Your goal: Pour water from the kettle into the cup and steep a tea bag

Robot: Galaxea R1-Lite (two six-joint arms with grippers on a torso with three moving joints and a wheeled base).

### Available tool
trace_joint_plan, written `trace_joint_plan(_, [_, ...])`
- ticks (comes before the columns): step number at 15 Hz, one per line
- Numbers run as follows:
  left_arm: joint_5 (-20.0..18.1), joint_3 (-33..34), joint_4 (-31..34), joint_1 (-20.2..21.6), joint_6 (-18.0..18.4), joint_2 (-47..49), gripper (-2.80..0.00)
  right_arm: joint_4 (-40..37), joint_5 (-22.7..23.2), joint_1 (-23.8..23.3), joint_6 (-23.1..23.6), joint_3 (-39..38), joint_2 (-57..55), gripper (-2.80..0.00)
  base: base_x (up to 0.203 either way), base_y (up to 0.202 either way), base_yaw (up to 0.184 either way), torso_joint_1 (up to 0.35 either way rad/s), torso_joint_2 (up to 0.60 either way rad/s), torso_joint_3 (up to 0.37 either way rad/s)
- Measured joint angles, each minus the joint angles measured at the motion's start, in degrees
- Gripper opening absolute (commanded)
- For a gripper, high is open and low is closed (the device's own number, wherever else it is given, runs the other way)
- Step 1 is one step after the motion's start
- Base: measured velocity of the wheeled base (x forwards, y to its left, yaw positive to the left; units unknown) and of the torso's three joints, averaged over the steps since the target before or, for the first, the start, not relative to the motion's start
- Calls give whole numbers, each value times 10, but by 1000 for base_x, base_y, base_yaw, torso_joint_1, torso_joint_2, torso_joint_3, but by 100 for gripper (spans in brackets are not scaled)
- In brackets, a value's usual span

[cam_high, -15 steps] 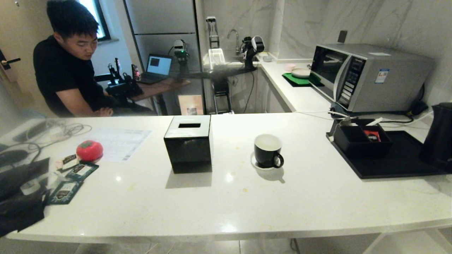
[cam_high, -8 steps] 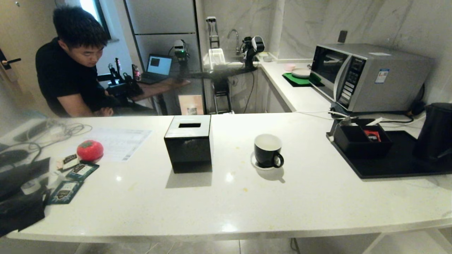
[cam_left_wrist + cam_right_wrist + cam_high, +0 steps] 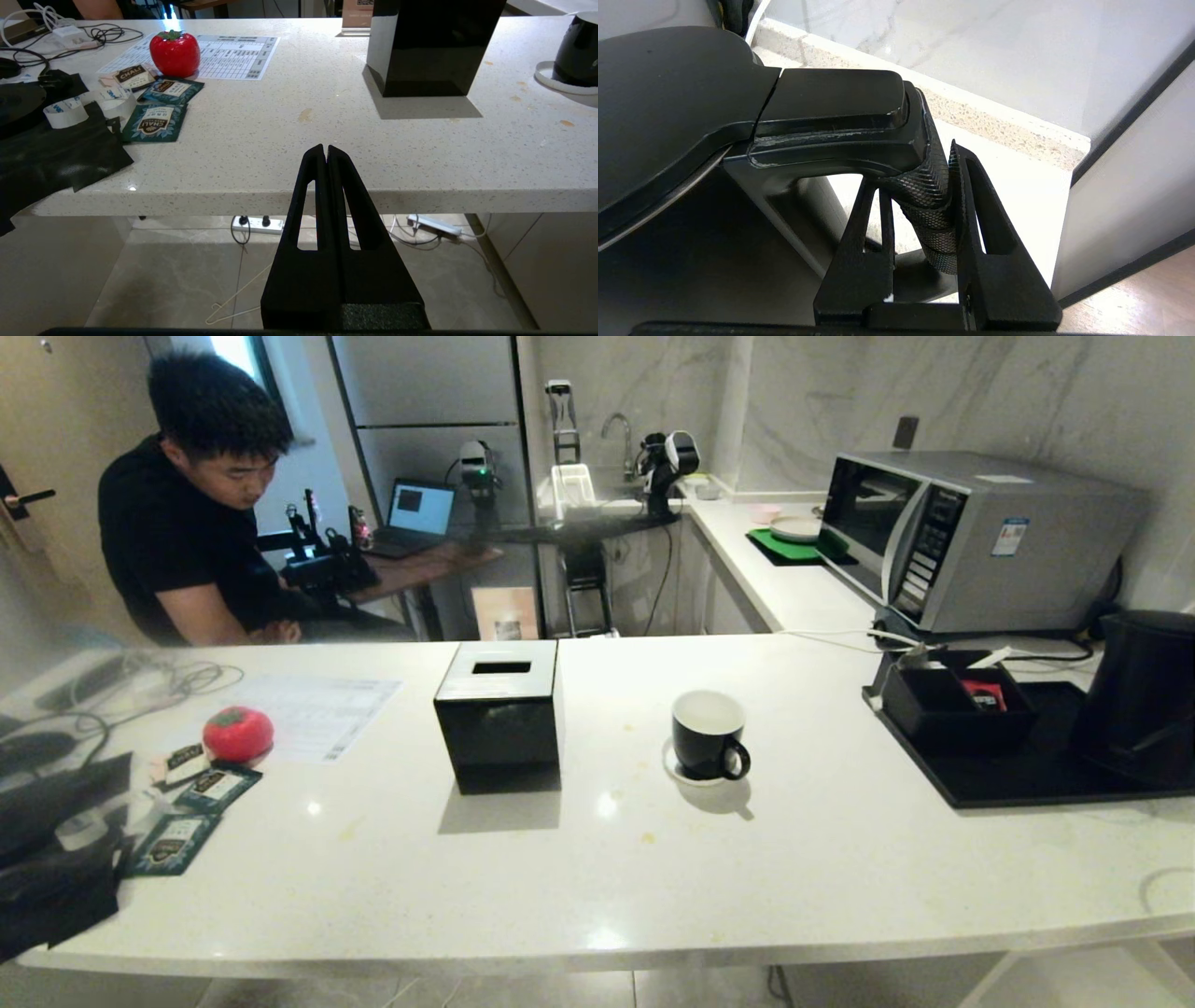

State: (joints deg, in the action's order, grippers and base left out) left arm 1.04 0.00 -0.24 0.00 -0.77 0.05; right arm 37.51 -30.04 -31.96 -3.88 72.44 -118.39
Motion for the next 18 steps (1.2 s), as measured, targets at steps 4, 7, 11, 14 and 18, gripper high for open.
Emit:
trace_joint_plan(4, [0, 0, 0, 0, 0, 0, -280, -1, 1, 6, -1, 29, -23, -280, 0, 0, 0, 0, 0, 0])
trace_joint_plan(7, [0, 0, 0, 0, 0, 0, -280, 0, 1, 7, -1, 39, -39, -280, 0, 0, 0, 0, 0, 0])
trace_joint_plan(11, [0, 0, 0, 0, 0, 0, -280, 24, 1, 7, 0, 42, -58, -280, 0, 0, 0, 0, 0, 0])
trace_joint_plan(14, [0, 0, 0, 0, 0, 0, -280, 33, 1, 8, -1, 42, -68, -280, 0, 0, 0, 0, 0, 0])
trace_joint_plan(18, [0, 0, 0, 0, 0, 0, -280, 40, 0, 12, -1, 42, -75, -280, 0, 0, 0, 0, 0, 0])
